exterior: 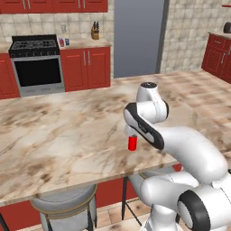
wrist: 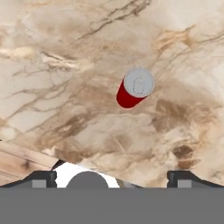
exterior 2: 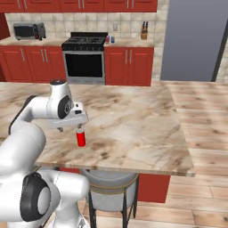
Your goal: Four empty soda cans are scattered around the kitchen. Gather all the cans and cluster them next to the stove for recycling.
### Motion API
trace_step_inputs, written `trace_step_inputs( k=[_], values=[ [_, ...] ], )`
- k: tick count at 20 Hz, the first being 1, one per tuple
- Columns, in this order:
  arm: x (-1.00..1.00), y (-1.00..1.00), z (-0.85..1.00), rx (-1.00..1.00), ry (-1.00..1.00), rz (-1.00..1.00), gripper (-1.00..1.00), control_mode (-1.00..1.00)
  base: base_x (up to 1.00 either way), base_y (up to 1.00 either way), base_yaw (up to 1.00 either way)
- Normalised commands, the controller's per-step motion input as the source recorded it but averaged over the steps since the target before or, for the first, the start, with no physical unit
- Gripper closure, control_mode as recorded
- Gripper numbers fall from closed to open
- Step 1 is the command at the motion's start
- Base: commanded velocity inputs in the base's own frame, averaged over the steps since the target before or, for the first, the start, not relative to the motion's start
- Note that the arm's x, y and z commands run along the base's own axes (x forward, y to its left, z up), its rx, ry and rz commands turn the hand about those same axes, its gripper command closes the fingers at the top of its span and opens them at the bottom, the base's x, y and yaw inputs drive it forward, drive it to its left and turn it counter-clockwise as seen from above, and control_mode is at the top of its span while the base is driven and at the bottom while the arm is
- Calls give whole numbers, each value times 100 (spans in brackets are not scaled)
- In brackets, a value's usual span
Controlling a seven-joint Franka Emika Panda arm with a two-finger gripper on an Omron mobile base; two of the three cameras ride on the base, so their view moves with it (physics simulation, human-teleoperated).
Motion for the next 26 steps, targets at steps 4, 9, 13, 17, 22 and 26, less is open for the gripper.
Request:
trace_step_inputs(
  k=[4,9,13,17,22,26],
  values=[
    [45,13,-31,0,0,-1,-100,-100,0,0,0],
    [41,2,-30,0,0,-2,-100,-100,0,0,0],
    [39,0,-30,0,0,-3,-100,-100,0,0,0],
    [38,0,-29,0,0,-2,-100,-100,0,0,0],
    [32,0,-27,0,0,-2,-100,-100,0,0,0],
    [25,0,-26,0,0,0,-100,-100,0,0,0]
  ],
)
